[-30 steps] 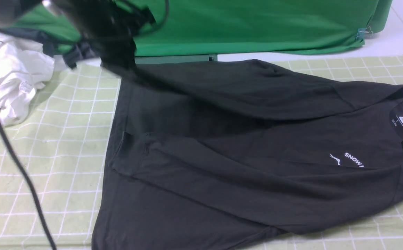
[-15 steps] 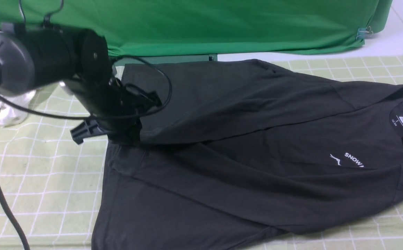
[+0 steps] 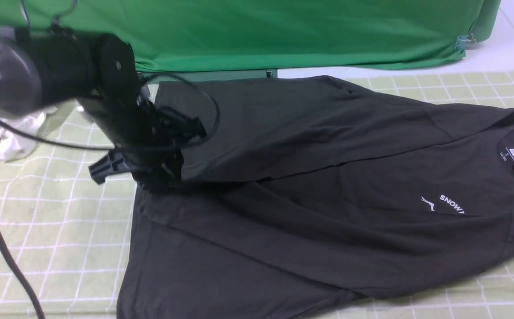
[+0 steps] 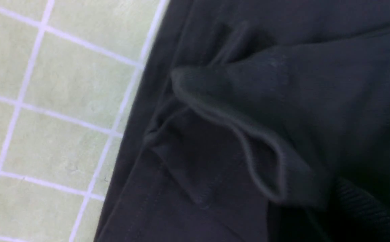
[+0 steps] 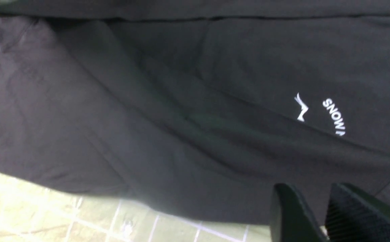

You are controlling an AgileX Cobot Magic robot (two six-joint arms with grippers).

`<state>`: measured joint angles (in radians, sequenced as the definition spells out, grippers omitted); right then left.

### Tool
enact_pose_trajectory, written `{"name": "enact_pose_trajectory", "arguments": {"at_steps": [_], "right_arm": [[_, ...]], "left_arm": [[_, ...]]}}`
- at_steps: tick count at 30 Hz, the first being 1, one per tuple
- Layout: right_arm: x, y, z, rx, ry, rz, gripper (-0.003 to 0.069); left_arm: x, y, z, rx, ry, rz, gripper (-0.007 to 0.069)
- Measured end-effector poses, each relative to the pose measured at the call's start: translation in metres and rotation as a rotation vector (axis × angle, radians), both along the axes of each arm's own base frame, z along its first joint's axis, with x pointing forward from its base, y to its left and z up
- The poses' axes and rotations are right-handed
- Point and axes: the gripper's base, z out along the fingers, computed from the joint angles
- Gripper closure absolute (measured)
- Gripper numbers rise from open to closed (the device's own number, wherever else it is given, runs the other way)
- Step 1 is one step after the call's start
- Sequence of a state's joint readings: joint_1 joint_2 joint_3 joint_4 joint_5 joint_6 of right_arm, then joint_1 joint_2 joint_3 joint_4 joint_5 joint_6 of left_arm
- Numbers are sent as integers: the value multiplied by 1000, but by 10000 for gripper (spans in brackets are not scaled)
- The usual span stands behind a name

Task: Fold a long-sleeved shirt over a green coffee tablecloth.
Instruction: 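Fold the left side of the dark shirt inward over its body with the left gripper, then grasp the near edge of the shirt at its hem and shoulder corners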

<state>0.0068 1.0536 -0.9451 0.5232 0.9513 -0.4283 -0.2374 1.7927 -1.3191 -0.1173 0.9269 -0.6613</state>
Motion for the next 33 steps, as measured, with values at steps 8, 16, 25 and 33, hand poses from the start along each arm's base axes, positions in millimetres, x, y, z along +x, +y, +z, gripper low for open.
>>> {"name": "enact_pose_trajectory", "arguments": {"at_steps": [8, 16, 25, 33], "right_arm": [[0, 0, 0, 0, -3, -2, 482], [0, 0, 0, 1, -2, -2, 482], [-2, 1, -1, 4, 25, 10, 482], [-4, 6, -2, 18, 46, 22, 488]], "left_arm": [[1, 16, 23, 18, 75, -62, 195], [-6, 33, 74, 16, -46, -294, 137], [-61, 29, 72, 17, -21, -454, 197], [-119, 38, -12, 9, 253, -455, 305]]}}
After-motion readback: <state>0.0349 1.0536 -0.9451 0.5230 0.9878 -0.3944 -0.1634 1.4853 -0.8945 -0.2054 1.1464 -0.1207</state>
